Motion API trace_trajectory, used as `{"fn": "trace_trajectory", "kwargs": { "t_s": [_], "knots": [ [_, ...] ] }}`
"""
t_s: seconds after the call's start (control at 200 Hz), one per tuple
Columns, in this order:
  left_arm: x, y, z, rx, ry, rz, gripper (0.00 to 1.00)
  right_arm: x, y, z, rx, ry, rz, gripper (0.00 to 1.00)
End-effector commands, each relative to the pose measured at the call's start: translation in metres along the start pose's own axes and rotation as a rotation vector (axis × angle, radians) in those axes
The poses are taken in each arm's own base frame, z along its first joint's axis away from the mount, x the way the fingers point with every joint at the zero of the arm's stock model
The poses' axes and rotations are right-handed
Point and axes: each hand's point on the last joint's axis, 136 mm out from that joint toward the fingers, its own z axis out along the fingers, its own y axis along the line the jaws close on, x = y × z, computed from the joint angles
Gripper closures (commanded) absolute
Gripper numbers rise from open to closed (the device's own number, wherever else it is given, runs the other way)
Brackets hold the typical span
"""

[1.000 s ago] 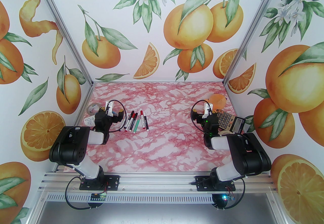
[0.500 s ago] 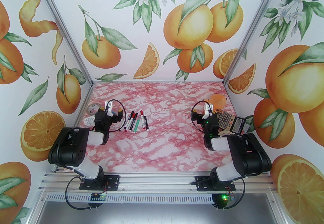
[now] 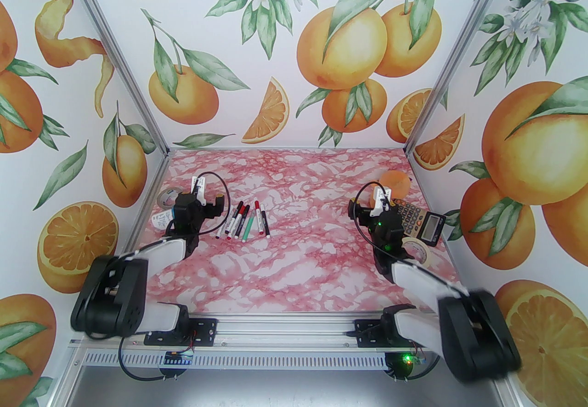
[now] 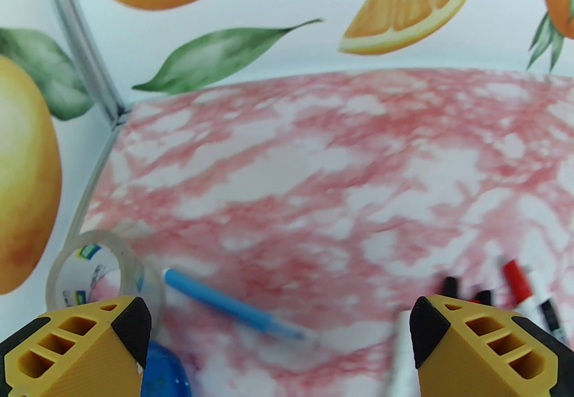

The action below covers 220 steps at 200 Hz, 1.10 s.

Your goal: Open the pen caps

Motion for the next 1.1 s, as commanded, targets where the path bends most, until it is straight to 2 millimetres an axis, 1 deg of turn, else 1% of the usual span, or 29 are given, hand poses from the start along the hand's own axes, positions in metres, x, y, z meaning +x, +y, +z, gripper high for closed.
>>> {"fn": "trace_trajectory", "kwargs": {
  "t_s": [0.0, 0.08, 0.135, 0.175, 0.265, 0.34, 0.355, 0.37, 0.46, 0.56, 0.645, 0.676, 0.776, 0.861, 0.951, 1.036, 1.096],
  "knots": [
    [-0.005, -0.008, -0.019, 0.035, 0.120, -0.068, 0.00, 0.006, 0.016, -0.018, -0.062, 0.112, 0.069, 0.00],
    [-0.013, -0.015, -0.031, 0.062, 0.158, -0.094, 0.00, -0.003, 0.028, -0.032, -0.125, 0.112, 0.169, 0.00],
    [-0.016, -0.019, -0.039, 0.095, 0.189, -0.119, 0.00, -0.001, 0.028, -0.037, -0.125, 0.140, 0.251, 0.00],
    [-0.018, -0.025, -0.044, 0.129, 0.209, -0.131, 0.00, 0.004, 0.029, -0.040, -0.116, 0.193, 0.307, 0.00],
    [-0.018, -0.027, -0.053, 0.142, 0.250, -0.149, 0.00, 0.017, 0.034, -0.044, -0.112, 0.317, 0.374, 0.00],
    [-0.015, -0.020, -0.058, 0.098, 0.281, -0.202, 0.00, 0.027, 0.040, -0.046, -0.126, 0.373, 0.393, 0.00],
    [-0.014, -0.014, -0.058, 0.063, 0.287, -0.215, 0.00, 0.028, 0.042, -0.046, -0.131, 0.379, 0.395, 0.00],
    [-0.013, -0.012, -0.059, 0.054, 0.297, -0.227, 0.00, 0.029, 0.044, -0.047, -0.142, 0.385, 0.398, 0.00],
    [-0.008, -0.012, -0.062, 0.047, 0.356, -0.290, 0.00, 0.035, 0.056, -0.054, -0.196, 0.418, 0.388, 0.00],
    [0.006, -0.006, -0.063, -0.013, 0.480, -0.389, 0.00, 0.040, 0.058, -0.062, -0.194, 0.457, 0.387, 0.00],
    [0.020, 0.003, -0.060, -0.079, 0.585, -0.477, 0.00, 0.042, 0.064, -0.069, -0.226, 0.481, 0.392, 0.00],
    [0.023, 0.000, -0.059, -0.066, 0.610, -0.508, 0.00, 0.044, 0.065, -0.072, -0.230, 0.493, 0.398, 0.00],
    [0.027, 0.002, -0.051, -0.090, 0.624, -0.581, 0.00, 0.046, 0.073, -0.079, -0.278, 0.513, 0.421, 0.00],
    [0.032, 0.008, -0.042, -0.139, 0.650, -0.632, 0.01, 0.051, 0.082, -0.086, -0.329, 0.531, 0.432, 0.00],
    [0.035, 0.012, -0.029, -0.173, 0.674, -0.659, 0.04, 0.052, 0.092, -0.094, -0.380, 0.527, 0.413, 0.00],
    [0.038, 0.013, -0.015, -0.183, 0.701, -0.680, 0.11, 0.049, 0.097, -0.101, -0.409, 0.501, 0.393, 0.00],
    [0.040, 0.013, -0.006, -0.195, 0.720, -0.688, 0.11, 0.046, 0.100, -0.105, -0.423, 0.483, 0.387, 0.00]
  ]
}}
